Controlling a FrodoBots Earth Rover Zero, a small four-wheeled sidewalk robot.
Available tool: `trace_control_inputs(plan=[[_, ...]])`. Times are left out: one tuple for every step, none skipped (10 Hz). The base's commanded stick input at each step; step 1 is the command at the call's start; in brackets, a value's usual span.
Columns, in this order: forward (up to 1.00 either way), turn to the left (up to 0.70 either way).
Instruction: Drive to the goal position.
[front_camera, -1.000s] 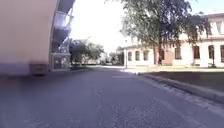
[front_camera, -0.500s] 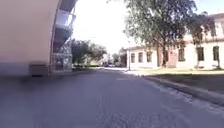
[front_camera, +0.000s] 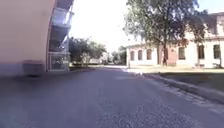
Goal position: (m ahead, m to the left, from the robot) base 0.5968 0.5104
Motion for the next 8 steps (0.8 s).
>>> trace_control_inputs(plan=[[0.7,0.0],[0.7,0.0],[0.7,0.0],[0.7,0.0],[0.7,0.0],[0.7,0.0],[0.7,0.0],[0.7,0.0]])
